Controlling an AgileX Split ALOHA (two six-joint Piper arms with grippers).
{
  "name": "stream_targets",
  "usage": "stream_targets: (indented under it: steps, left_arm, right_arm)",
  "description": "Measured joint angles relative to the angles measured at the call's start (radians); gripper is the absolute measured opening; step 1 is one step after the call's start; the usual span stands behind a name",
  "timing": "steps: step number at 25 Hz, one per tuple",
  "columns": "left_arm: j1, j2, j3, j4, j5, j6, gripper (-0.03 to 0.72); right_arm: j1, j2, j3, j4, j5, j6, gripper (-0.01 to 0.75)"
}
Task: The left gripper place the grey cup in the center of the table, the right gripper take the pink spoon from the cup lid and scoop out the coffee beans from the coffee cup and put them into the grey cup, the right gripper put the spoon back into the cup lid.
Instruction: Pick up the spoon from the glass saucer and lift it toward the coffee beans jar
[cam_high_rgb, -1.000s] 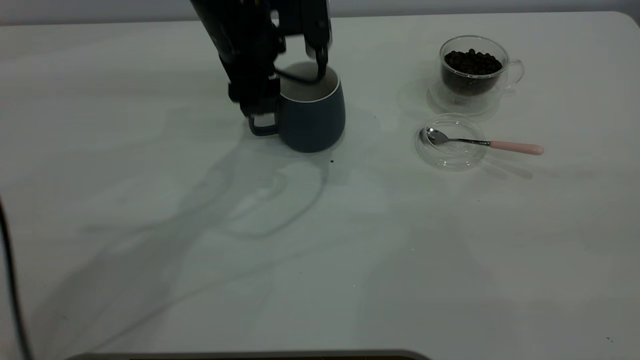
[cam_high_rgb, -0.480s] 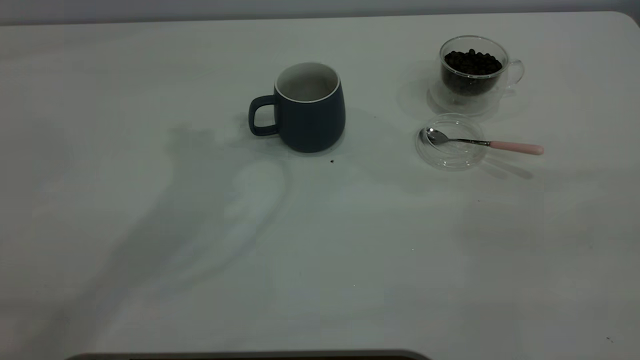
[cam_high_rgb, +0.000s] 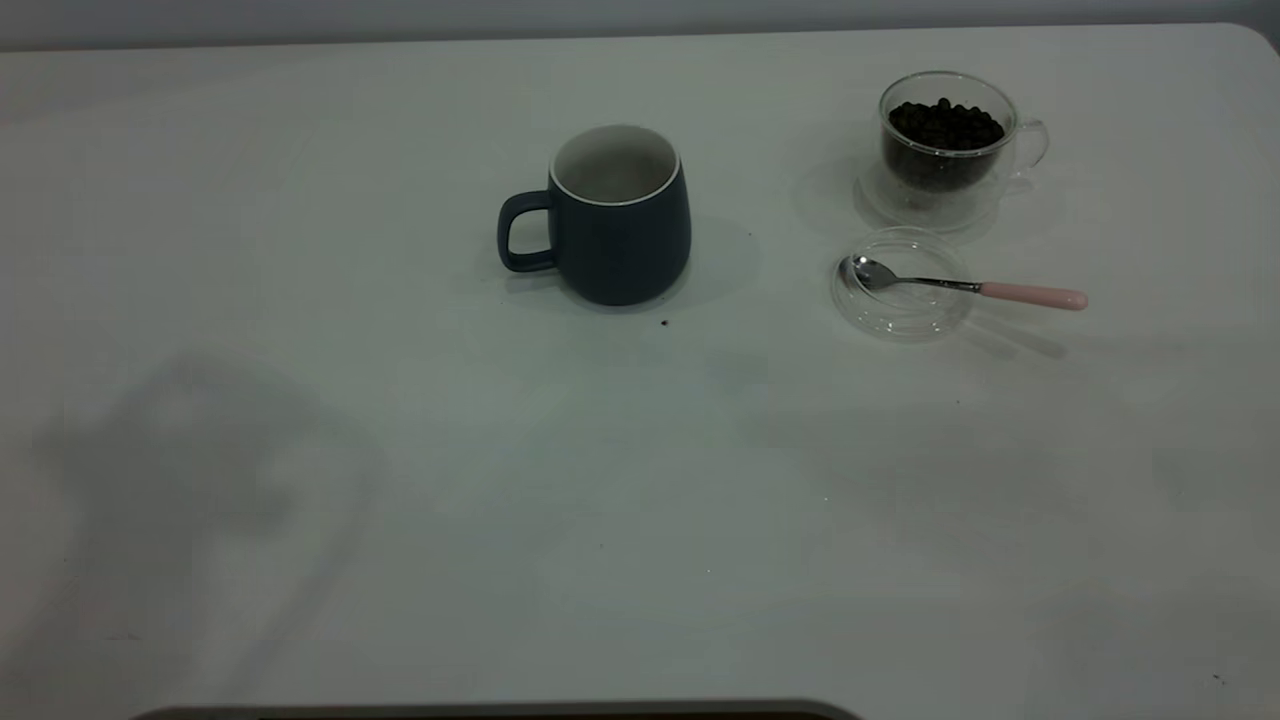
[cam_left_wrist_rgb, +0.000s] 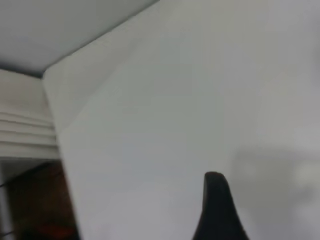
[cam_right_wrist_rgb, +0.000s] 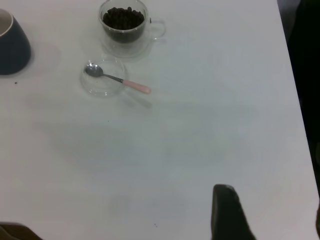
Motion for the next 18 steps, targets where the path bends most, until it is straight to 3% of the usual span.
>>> stream_targets:
  steps: [4, 18]
  left_arm:
    - [0.000, -0.195, 0.125, -0.107, 0.001, 0.010, 0.569]
    - [0.000, -0.972, 0.802, -0.270, 0.001, 0.012, 0.569]
  right_arm:
    - [0.000, 0.000, 0.000, 0.000, 0.000, 0.000, 0.450]
    - [0.000, 0.000, 0.000, 0.000, 0.000, 0.000, 0.450]
